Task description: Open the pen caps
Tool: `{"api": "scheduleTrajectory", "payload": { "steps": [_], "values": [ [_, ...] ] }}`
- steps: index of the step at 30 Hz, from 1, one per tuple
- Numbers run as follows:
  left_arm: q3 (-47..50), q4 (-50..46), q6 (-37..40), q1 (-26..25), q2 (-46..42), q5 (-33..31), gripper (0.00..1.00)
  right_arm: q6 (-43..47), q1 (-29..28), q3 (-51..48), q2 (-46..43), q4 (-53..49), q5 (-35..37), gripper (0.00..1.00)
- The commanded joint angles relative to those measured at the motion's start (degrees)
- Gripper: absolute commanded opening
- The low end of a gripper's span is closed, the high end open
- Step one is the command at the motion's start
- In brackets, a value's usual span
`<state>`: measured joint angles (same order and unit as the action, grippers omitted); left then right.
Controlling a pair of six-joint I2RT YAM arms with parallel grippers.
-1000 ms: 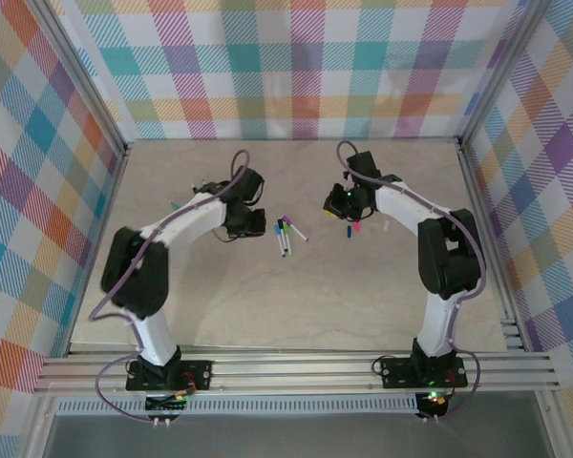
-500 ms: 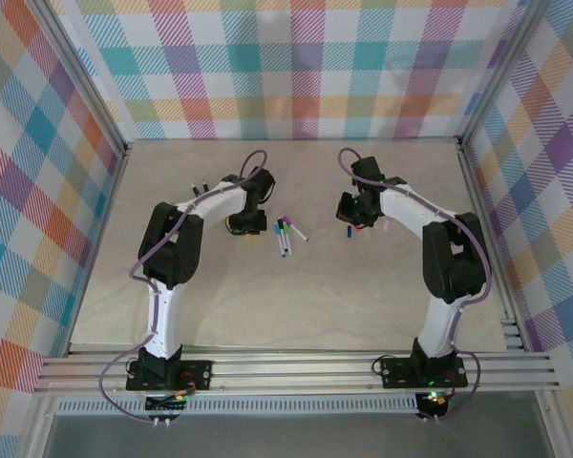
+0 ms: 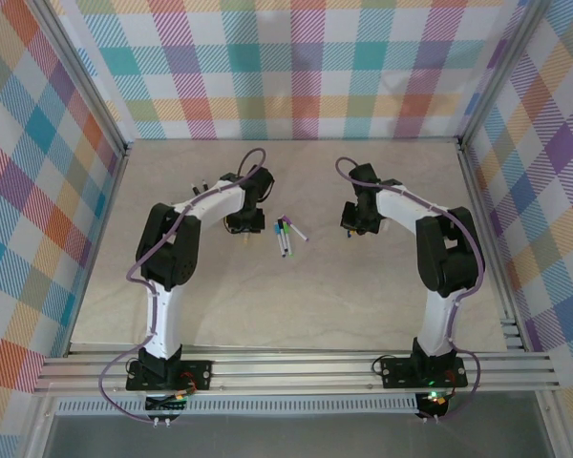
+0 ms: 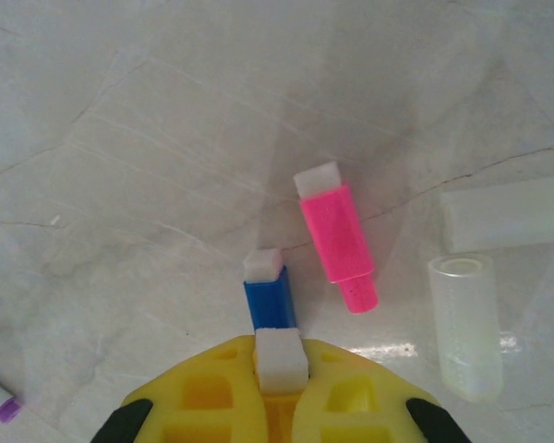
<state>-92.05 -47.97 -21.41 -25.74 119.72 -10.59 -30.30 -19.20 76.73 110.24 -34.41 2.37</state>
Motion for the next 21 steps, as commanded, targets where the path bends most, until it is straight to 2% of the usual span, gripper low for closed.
{"api": "scheduleTrajectory", "payload": {
  "steps": [1, 15, 21],
  "values": [
    [-1.0, -1.7, 0.0, -0.4, -4.7, -0.7, 0.34, 1.2, -0.6, 0.5, 1.4, -1.8, 1.6, 0.04],
    [1.5, -2.0, -0.4, -1.5, -8.2, -2.0, 0.36, 0.9, -2.0, 1.0, 0.3, -4.6, 6.4, 0.33],
    [2.9, -0.6, -1.6, -3.9, -10.4, -1.0, 0.36, 1.1, -2.7, 0.5, -2.1, -5.3, 7.7, 0.36]
  ]
}}
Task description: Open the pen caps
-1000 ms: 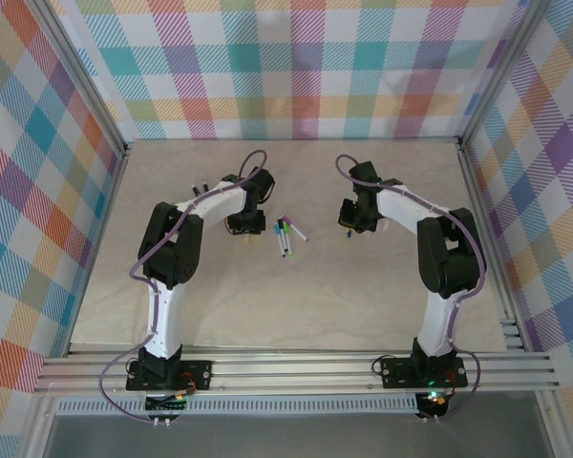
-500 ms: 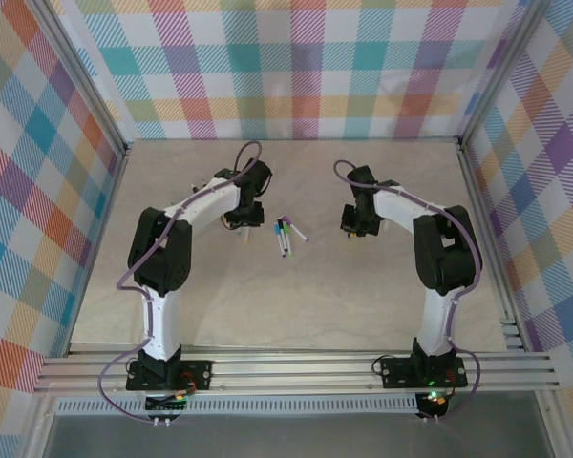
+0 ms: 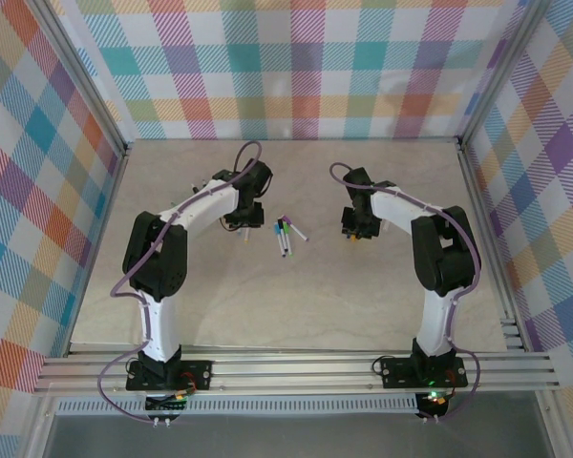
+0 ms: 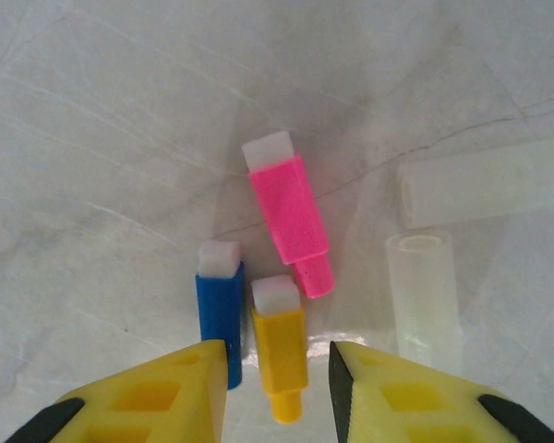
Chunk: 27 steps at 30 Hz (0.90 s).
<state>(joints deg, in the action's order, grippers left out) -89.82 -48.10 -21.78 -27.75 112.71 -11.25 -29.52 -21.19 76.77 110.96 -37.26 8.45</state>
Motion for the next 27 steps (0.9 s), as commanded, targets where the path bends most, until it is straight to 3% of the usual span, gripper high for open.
{"api": "scheduleTrajectory", "payload": {
  "steps": [1, 6, 13, 27],
  "values": [
    [1.1, 0.1, -1.4, -2.7, -3.8, -0.3, 0.36, 0.4, -0.8, 0.6, -3.4, -2.8, 1.7, 0.36],
    [3.8, 4.3, -4.3, -6.1, -5.2, 1.5, 0.37, 0.0, -2.8, -0.2, -7.8, -2.9, 1.3, 0.34],
    [4.7, 8.1, -7.4, -8.1, -1.3, 3.6, 0.37, -2.0, -4.1, -5.3, -15.2, 0.3, -4.4, 0.30],
    [3.4, 10.9, -9.1, -8.7, 5.6, 5.7, 0.37, -2.2, -4.2, -8.2, -17.1, 1.4, -5.1, 0.28]
  ]
}}
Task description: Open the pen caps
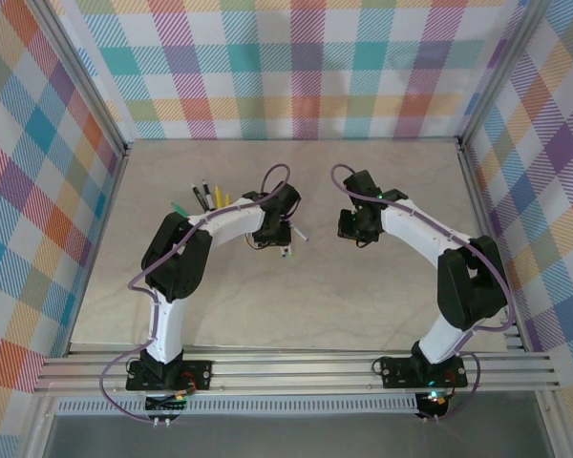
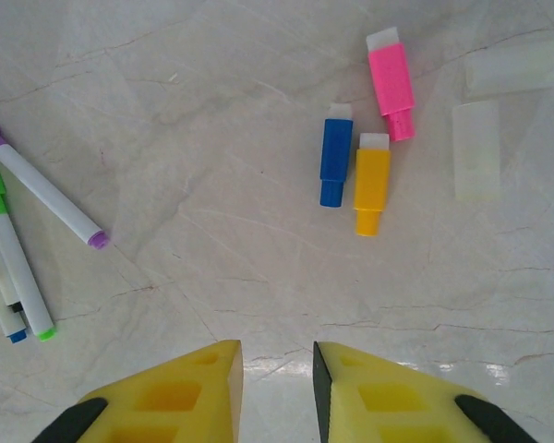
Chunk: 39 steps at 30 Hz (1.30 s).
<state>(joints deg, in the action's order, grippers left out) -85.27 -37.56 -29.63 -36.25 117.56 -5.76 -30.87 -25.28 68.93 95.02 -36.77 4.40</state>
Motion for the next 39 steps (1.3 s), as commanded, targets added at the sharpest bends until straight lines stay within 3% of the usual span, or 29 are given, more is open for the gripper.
{"api": "scheduleTrajectory", "payload": {
  "steps": [1, 21, 29, 34, 39],
  "values": [
    [-1.2, 0.4, -1.2, -0.2, 1.0, 0.1, 0.37, -0.8, -0.1, -0.3, -1.2, 0.9, -1.1, 0.28],
    [-4.8, -1.8, -0.7, 0.0, 8.8, -0.9, 0.33, -0.5, -0.1, -1.1, -0.1, 2.8, -2.5, 0.28],
    [-1.9, -2.5, 0.7, 0.0, 8.0, -1.9, 0.19, -0.9, -0.1, -1.4, 0.4, 4.1, -4.0, 0.27],
    [2.0, -2.7, 3.0, 0.0, 5.7, -2.3, 0.00, -1.4, -0.1, -1.2, 1.4, 5.2, -6.2, 0.27],
    [7.1, 0.0, 5.9, -0.1, -1.0, -1.3, 0.00, -2.6, -0.2, -2.7, 1.8, 10.2, -13.6, 0.27]
  ]
}}
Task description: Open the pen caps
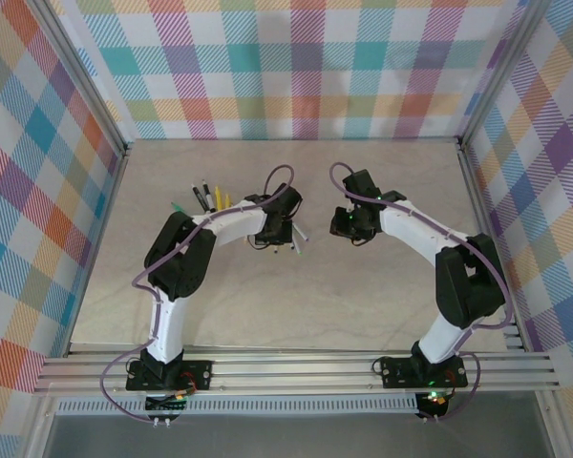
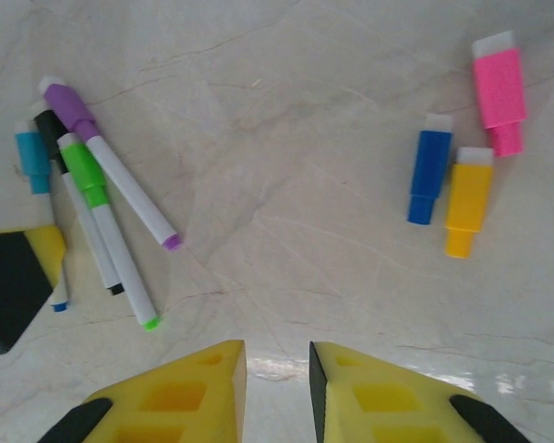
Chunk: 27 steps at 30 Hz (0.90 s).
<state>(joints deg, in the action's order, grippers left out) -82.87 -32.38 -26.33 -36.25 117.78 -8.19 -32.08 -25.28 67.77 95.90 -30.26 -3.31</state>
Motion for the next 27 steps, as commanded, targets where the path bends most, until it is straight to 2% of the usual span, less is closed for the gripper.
{"api": "scheduleTrajectory", "payload": {
  "steps": [1, 6, 9, 12, 19, 27],
  "values": [
    [5.9, -4.2, 3.3, -0.1, -3.2, 1.9, 0.00, -2.1, -0.2, -2.2, 1.1, 5.6, -8.4, 0.28],
    [10.9, -0.3, 6.1, -0.1, -12.2, 9.2, 0.00, -5.5, -1.4, -3.8, 2.1, 13.2, -16.8, 0.32],
    [12.7, 1.3, 6.7, -0.1, -15.5, 16.3, 0.00, -6.6, -2.9, -2.5, 3.9, 14.6, -19.3, 0.36],
    [14.7, 3.4, 6.1, -0.2, -18.3, 20.3, 0.00, -7.6, -4.7, -1.4, 5.8, 15.7, -20.2, 0.39],
    [16.0, 4.0, 5.9, -0.2, -20.9, 23.1, 0.00, -11.2, -7.2, -0.4, 9.0, 20.4, -23.8, 0.48],
    [16.2, 3.3, 6.0, -0.3, -21.9, 24.0, 0.00, -14.6, -7.8, 0.0, 11.4, 24.8, -27.0, 0.49]
  ]
}}
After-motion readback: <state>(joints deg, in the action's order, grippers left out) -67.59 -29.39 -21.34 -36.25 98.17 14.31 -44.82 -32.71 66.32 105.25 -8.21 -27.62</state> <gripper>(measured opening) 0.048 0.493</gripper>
